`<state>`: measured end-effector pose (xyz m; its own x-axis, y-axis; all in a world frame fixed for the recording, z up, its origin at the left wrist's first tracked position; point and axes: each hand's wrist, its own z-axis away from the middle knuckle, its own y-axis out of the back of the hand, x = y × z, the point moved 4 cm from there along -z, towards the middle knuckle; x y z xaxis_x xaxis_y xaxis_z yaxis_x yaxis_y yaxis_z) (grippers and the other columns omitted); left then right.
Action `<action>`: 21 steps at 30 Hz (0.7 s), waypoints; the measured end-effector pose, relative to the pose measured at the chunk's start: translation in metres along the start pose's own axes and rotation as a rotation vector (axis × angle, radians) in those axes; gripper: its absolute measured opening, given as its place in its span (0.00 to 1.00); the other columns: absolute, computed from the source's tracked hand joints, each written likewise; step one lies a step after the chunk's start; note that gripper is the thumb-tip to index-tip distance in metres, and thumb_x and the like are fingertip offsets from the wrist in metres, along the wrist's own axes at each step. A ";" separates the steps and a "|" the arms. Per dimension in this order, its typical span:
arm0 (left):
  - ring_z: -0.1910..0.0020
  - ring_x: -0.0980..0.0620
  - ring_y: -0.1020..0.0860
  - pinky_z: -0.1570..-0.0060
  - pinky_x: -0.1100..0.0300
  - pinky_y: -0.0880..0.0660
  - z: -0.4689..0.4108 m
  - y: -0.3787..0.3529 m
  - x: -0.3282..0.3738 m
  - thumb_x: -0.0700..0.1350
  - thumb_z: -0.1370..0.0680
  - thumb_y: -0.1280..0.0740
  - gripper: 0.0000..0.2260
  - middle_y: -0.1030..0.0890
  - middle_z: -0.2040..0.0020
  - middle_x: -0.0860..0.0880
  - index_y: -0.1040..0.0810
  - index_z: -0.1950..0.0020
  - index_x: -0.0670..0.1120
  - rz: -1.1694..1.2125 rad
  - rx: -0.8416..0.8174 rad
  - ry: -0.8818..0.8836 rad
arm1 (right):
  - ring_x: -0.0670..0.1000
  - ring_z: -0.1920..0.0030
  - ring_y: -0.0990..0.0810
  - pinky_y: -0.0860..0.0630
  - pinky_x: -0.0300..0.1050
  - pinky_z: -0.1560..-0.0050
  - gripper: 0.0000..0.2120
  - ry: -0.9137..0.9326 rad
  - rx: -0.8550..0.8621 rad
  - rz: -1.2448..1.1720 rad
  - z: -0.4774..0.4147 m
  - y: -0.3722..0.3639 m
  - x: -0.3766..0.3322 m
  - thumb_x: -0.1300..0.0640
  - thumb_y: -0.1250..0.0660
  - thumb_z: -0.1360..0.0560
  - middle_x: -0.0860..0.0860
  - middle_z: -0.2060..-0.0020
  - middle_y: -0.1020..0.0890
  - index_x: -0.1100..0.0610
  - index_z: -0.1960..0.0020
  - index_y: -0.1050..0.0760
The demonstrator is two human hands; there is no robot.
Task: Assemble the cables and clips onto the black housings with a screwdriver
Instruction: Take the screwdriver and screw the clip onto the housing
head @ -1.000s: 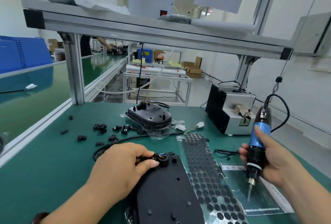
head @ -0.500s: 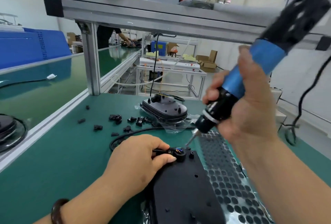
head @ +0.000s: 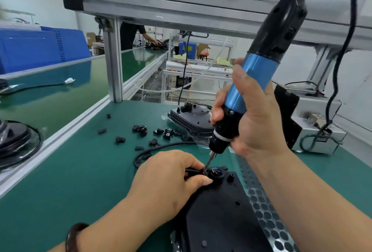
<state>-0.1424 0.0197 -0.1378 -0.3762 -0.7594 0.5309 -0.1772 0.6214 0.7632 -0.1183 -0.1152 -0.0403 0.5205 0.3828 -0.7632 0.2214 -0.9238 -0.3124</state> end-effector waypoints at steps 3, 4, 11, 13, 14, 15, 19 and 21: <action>0.59 0.69 0.24 0.55 0.61 0.22 0.001 0.002 0.003 0.67 0.33 0.31 0.18 0.22 0.60 0.69 0.37 0.50 0.75 -0.016 0.018 -0.024 | 0.53 0.76 0.29 0.27 0.47 0.70 0.13 -0.025 -0.001 0.001 0.000 0.001 0.003 0.51 0.32 0.27 0.55 0.71 0.26 0.54 0.48 0.32; 0.59 0.69 0.24 0.55 0.61 0.22 0.001 0.002 0.003 0.68 0.33 0.31 0.19 0.22 0.60 0.69 0.38 0.50 0.76 -0.018 0.021 -0.027 | 0.53 0.76 0.29 0.27 0.47 0.70 0.13 -0.033 0.000 0.003 0.001 0.001 0.004 0.51 0.32 0.27 0.55 0.71 0.26 0.55 0.48 0.33; 0.59 0.69 0.23 0.54 0.61 0.22 0.002 0.003 0.005 0.67 0.33 0.31 0.15 0.22 0.59 0.69 0.34 0.52 0.74 -0.029 0.011 -0.021 | 0.53 0.76 0.29 0.27 0.46 0.71 0.12 -0.047 -0.034 0.022 -0.001 0.000 0.007 0.51 0.32 0.27 0.54 0.71 0.26 0.52 0.49 0.32; 0.58 0.69 0.23 0.54 0.61 0.22 0.002 0.004 0.005 0.67 0.32 0.31 0.13 0.21 0.59 0.69 0.32 0.52 0.73 -0.028 0.007 -0.016 | 0.53 0.77 0.28 0.27 0.46 0.71 0.11 -0.057 -0.076 0.022 -0.003 -0.003 0.007 0.51 0.33 0.27 0.54 0.71 0.25 0.51 0.49 0.31; 0.58 0.68 0.23 0.54 0.61 0.22 0.002 0.004 0.005 0.67 0.32 0.31 0.12 0.21 0.59 0.68 0.30 0.52 0.71 -0.027 0.005 -0.011 | 0.52 0.77 0.28 0.27 0.46 0.71 0.11 -0.066 -0.106 0.018 -0.004 -0.005 0.007 0.52 0.33 0.27 0.54 0.71 0.25 0.52 0.48 0.32; 0.58 0.68 0.23 0.55 0.61 0.22 0.001 0.004 0.004 0.66 0.32 0.31 0.12 0.21 0.59 0.68 0.27 0.52 0.70 -0.027 0.005 -0.006 | 0.52 0.77 0.29 0.27 0.46 0.72 0.11 -0.074 -0.137 0.011 -0.005 -0.008 0.008 0.52 0.33 0.26 0.54 0.72 0.25 0.52 0.48 0.32; 0.58 0.68 0.23 0.55 0.61 0.22 0.000 0.003 0.003 0.66 0.32 0.31 0.14 0.21 0.59 0.67 0.22 0.50 0.64 -0.040 0.015 0.001 | 0.52 0.78 0.29 0.27 0.45 0.72 0.16 -0.104 -0.201 -0.008 -0.008 -0.012 0.009 0.50 0.31 0.29 0.54 0.73 0.25 0.53 0.46 0.32; 0.58 0.68 0.23 0.55 0.61 0.22 0.000 0.003 0.003 0.66 0.32 0.31 0.14 0.21 0.59 0.67 0.21 0.50 0.64 -0.041 0.010 0.004 | 0.52 0.78 0.29 0.27 0.45 0.72 0.16 -0.104 -0.196 -0.020 -0.008 -0.011 0.010 0.49 0.30 0.29 0.54 0.73 0.25 0.52 0.46 0.32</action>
<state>-0.1441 0.0193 -0.1344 -0.3650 -0.7850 0.5006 -0.2019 0.5916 0.7805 -0.1084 -0.1013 -0.0402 0.4285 0.3888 -0.8156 0.3918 -0.8934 -0.2200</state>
